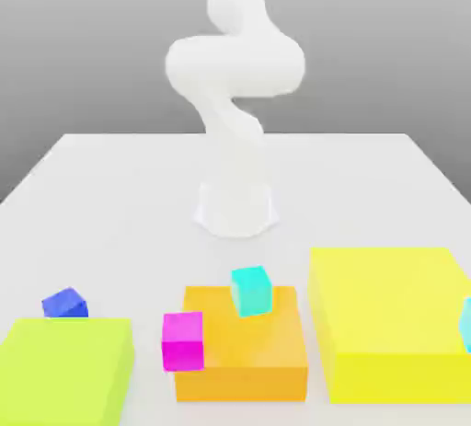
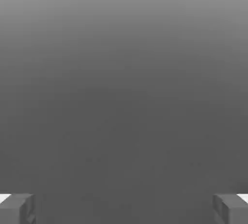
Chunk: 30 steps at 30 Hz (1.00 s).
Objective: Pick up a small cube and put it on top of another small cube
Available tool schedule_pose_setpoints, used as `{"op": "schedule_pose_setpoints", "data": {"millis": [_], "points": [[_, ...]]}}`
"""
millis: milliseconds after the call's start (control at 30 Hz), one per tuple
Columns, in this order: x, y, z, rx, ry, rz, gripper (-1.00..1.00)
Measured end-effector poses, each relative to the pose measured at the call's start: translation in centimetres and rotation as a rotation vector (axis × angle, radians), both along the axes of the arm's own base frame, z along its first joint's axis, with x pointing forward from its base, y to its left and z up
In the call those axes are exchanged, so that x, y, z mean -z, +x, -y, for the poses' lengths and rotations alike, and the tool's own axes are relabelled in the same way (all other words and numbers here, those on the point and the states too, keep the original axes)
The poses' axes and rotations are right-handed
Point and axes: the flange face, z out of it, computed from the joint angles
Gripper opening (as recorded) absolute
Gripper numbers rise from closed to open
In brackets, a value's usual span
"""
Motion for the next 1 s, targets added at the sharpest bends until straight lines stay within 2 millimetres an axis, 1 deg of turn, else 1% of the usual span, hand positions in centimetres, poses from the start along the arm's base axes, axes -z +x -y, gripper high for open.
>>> {"op": "schedule_pose_setpoints", "data": {"millis": [100, 233, 367, 500, 633, 767, 900, 1000], "points": [[4.1, 2.6, 2.4, -0.068, -0.018, -0.062, 0.0], [9.6, 5.2, 5.4, -0.151, -0.039, -0.135, 0.0], [15.5, 6.8, 8.1, -0.23, -0.062, -0.204, 0.0], [21.4, 7.5, 10.7, -0.304, -0.086, -0.269, 0.0], [27.2, 7.3, 13.2, -0.374, -0.114, -0.334, 0.0], [32.7, 6.2, 15.6, -0.442, -0.146, -0.4, 0.0], [37.7, 4.2, 18.0, -0.507, -0.181, -0.468, 0.0], [41.1, 2.0, 20.1, -0.546, -0.208, -0.523, 0.0]]}}
